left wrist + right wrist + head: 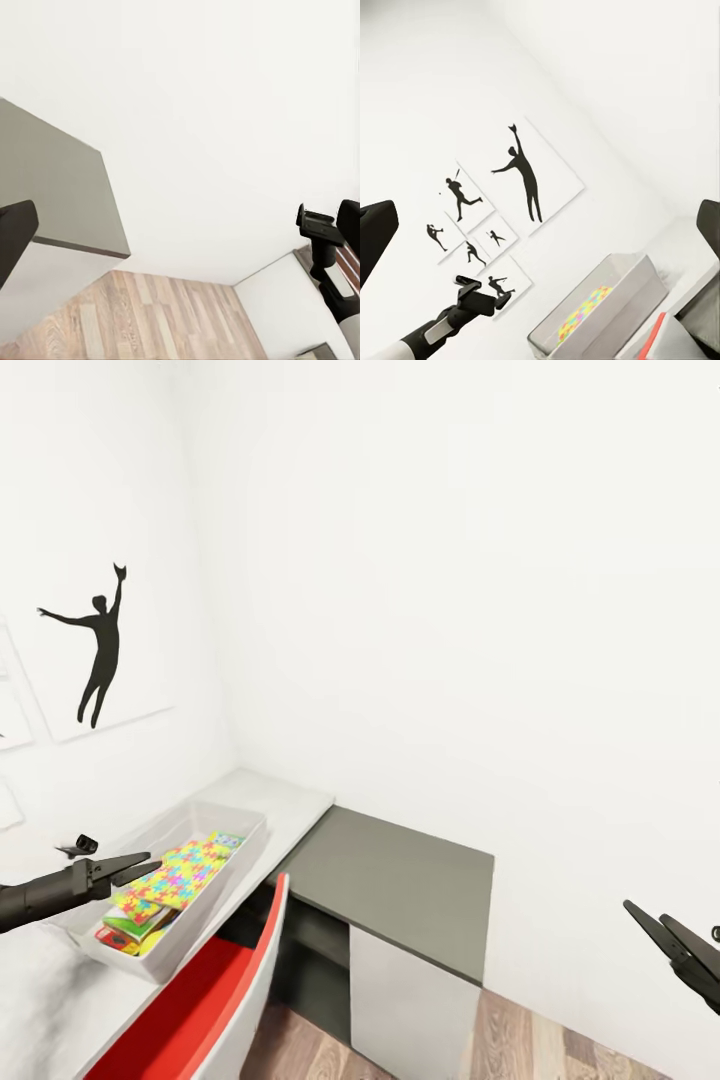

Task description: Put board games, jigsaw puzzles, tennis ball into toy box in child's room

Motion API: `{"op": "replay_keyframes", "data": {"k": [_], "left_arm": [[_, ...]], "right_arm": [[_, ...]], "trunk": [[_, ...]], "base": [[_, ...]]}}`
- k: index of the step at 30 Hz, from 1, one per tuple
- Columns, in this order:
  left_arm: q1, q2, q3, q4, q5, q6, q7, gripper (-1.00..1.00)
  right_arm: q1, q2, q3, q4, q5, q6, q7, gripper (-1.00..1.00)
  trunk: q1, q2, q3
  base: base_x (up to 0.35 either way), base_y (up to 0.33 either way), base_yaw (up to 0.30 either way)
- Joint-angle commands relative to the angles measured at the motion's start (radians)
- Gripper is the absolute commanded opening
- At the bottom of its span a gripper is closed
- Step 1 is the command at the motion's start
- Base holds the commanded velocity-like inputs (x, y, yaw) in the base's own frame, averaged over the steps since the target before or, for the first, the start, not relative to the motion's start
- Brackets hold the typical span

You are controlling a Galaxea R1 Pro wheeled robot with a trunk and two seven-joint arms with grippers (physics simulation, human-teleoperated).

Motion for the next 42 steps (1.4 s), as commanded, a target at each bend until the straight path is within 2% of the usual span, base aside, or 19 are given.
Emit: {"op": "replay_keyframes", "data": {"k": [1, 21, 29, 42], "left_arm": [[0.000, 0.000, 0.000, 0.000, 0.000, 0.011, -0.004, 1.00], [0.001, 0.012, 0.005, -0.003, -0.001, 0.019, -0.004, 1.00], [0.001, 0.044, 0.003, -0.009, 0.000, 0.023, -0.004, 1.00], [0.001, 0.048, 0.001, -0.010, 0.000, 0.023, -0.004, 1.00]], "right_arm": [[0.001, 0.000, 0.000, 0.000, -0.006, 0.008, -0.001, 1.00], [0.001, -0.009, 0.000, 0.002, -0.009, 0.010, -0.002, 1.00], [0.001, -0.007, 0.000, 0.007, -0.007, 0.010, -0.002, 1.00], [0.001, -0.006, 0.001, 0.007, -0.007, 0.010, -0.003, 1.00]], "trunk": [[0.000, 0.000, 0.001], [0.000, 0.000, 0.025], [0.000, 0.000, 0.035], [0.000, 0.000, 0.051]], "base": [[-0.086, -0.133, -0.200], [-0.013, -0.020, -0.206], [-0.016, 0.000, -0.207], [-0.122, 0.000, -0.207]]}}
